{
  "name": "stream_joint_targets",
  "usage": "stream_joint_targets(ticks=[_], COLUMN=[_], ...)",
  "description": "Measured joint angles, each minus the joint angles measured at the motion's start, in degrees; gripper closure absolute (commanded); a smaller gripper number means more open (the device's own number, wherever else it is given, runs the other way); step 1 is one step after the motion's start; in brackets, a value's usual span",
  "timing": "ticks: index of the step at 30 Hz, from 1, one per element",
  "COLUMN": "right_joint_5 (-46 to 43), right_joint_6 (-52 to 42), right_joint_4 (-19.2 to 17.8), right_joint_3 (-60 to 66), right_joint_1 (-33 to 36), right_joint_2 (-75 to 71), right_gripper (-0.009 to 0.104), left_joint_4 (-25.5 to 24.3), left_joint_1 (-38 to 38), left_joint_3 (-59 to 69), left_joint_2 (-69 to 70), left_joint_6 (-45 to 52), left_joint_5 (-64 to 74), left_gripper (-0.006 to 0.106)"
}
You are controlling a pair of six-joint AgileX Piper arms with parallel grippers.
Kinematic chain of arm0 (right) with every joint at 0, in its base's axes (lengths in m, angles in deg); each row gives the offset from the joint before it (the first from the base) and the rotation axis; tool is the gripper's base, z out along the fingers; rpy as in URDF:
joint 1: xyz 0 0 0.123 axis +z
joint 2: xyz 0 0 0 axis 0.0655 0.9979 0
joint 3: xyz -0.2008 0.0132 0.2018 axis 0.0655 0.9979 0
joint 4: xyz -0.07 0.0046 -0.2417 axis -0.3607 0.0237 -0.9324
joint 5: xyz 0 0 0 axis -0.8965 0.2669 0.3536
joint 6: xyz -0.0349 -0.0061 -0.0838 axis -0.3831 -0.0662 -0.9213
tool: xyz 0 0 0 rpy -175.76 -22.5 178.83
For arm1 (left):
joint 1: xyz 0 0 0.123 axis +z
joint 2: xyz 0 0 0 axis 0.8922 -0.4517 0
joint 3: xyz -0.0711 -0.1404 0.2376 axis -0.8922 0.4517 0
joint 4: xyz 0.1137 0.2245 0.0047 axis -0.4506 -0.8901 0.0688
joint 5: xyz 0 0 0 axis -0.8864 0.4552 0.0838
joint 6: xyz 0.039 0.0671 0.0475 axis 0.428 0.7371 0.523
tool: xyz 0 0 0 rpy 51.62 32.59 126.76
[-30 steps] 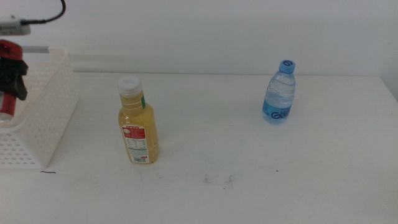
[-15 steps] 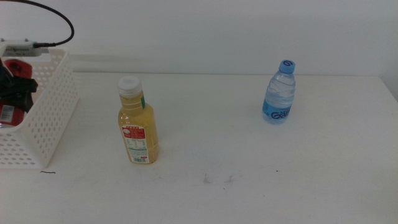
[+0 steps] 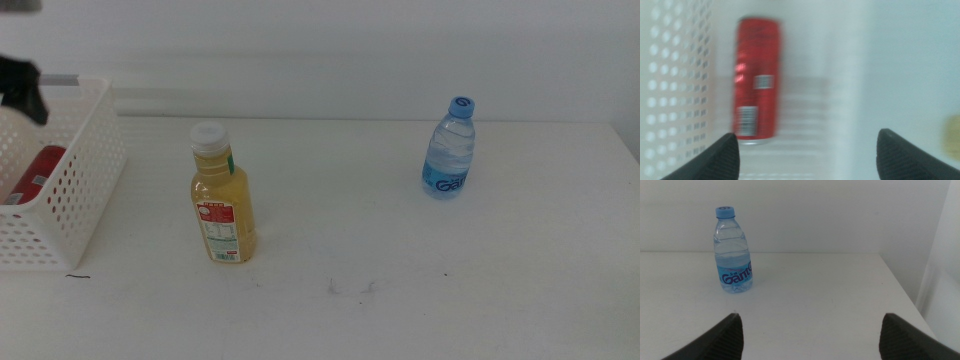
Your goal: Use arms to grab the bottles and put them into the dustbin to the left of the table.
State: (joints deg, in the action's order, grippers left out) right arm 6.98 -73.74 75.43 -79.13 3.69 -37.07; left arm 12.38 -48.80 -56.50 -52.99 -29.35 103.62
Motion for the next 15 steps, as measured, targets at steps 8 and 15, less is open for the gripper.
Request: stream_joint_targets(ticks=[8,15], right_joint_5=[0.0,0.0], right_joint_6=[0.0,0.0], right_joint_4=[0.0,0.0], right_joint_3=[0.0,0.0], right_joint_1=[0.0,0.0], right_joint_2=[0.0,0.0], right_gripper=[0.003,0.003], left_joint_4=[-6.76,-15.48], left_joint_1=[-16.34,-27.34], left_joint_3=[24.53,54.97], left_joint_2=[27.42,44.67], left_joint_6=[-12.76,-23.08], left_joint_5=[-19.72,-52.64], left_gripper=[0.007,0.007])
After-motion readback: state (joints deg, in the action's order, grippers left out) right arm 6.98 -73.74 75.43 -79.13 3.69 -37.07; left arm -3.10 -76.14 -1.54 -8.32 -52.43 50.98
